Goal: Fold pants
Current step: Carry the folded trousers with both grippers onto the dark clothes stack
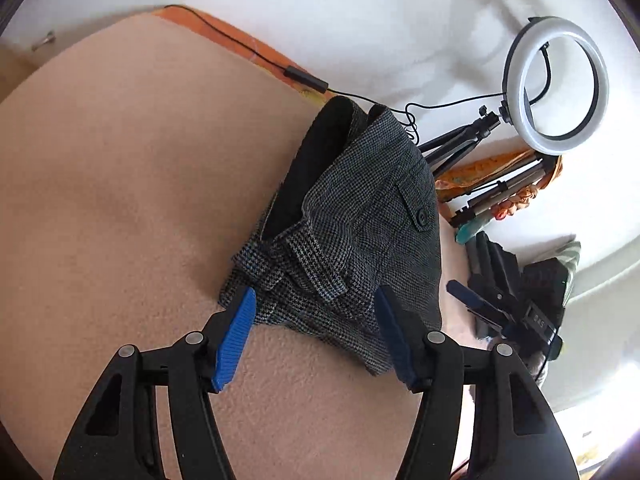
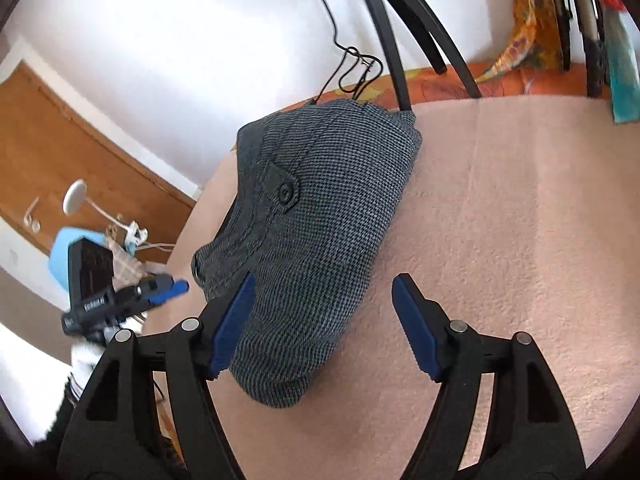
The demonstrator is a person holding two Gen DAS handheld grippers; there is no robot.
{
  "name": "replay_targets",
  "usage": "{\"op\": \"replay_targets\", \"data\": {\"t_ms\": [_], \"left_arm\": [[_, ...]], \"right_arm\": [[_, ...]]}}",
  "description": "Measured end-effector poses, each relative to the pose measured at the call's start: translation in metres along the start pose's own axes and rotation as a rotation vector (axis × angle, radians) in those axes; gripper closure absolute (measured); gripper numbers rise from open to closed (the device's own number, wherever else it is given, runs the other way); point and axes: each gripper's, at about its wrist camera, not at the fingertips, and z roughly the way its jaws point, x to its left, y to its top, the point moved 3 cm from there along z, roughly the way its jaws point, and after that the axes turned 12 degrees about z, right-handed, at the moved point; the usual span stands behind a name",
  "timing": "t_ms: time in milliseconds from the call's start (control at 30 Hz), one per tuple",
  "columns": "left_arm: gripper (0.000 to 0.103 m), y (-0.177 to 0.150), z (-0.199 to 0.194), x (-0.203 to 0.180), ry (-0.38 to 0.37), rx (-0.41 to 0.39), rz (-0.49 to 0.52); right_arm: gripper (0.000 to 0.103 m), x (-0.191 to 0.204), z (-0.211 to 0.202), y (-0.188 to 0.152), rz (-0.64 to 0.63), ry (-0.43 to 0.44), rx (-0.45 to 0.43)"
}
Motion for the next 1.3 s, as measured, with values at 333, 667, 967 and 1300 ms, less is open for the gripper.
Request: {"op": "replay_targets", "data": {"t_ms": [333, 667, 967, 1300], "left_arm": [[0.042, -0.014, 0.013, 0.006, -0.037, -0.002, -0.128], [0.033, -0.033, 0.019, 0.014, -0.035, -0.087, -0.281], [0.023, -0.033, 0.021, 0.015, -0.012, -0.207, -0.385], [0.024, -0.006, 0.038, 0.014, 0.013, -0.235, -0.313]], "right_arm": [[0.028, -0.025, 0.051, 0.024, 0.195, 0.038, 0.070], [0.025, -0.026, 0.063, 0.035, 0.211, 0.078, 0.058], [0.025, -0.042, 0.071, 0.069, 0.288, 0.146, -0.003], [0.061, -0.024, 0.097, 0.081, 0.251, 0.103, -0.011]]}}
